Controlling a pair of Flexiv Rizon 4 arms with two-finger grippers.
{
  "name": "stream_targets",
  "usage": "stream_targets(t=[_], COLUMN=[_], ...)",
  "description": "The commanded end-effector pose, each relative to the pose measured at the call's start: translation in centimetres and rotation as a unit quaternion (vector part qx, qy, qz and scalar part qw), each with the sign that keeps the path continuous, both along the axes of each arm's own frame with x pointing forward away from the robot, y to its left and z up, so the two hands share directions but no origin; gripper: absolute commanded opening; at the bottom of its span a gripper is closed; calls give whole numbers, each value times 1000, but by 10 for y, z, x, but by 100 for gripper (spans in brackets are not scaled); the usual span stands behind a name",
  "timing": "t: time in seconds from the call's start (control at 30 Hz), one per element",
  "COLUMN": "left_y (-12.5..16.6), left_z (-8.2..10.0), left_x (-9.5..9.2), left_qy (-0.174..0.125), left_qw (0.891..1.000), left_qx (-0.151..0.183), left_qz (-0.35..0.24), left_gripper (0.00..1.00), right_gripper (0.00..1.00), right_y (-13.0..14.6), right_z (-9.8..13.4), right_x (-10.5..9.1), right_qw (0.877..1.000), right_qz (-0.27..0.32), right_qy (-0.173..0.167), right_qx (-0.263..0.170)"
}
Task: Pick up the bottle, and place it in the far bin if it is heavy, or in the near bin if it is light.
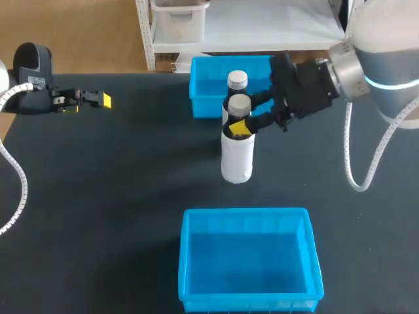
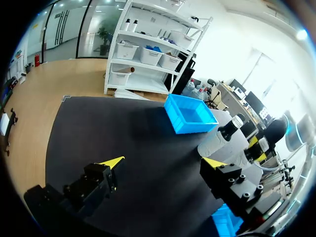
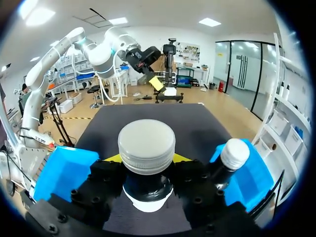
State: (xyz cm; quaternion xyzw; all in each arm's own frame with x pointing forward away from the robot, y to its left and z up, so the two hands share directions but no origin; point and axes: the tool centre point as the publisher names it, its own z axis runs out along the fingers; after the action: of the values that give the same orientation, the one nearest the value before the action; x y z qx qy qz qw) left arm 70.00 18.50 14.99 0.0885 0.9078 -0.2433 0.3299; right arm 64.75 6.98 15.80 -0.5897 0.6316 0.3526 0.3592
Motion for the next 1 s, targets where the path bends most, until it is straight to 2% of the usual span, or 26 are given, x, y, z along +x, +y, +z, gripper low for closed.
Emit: stream_targets(t=[0.03,0.3,0.57,0.73,1.0], left_y=[0,0,0,0,0], left_z=[0,0,0,0,0], left_x=[0,0,0,0,0], left_qy=[0,0,0,0,0], left_qw=[1000,1000,1000,1000,1000], left_qx=[0,0,0,0,0], left_qz=[0,0,0,0,0], left_gripper=[100,100,100,100,100], right_gripper=[0,0,0,0,0], right_y=[-9,-14,-8,-1,14], right_z=[23,66,94,96,76], right_x=[-12,-30,-64,-93,-139], right_qw=[1000,1000,1000,1000,998], right_qz=[-13,-23,-10,9,46], right_qy=[-6,-17,-25,-23,-22], right_qx=[-3,-4,7,9,-23])
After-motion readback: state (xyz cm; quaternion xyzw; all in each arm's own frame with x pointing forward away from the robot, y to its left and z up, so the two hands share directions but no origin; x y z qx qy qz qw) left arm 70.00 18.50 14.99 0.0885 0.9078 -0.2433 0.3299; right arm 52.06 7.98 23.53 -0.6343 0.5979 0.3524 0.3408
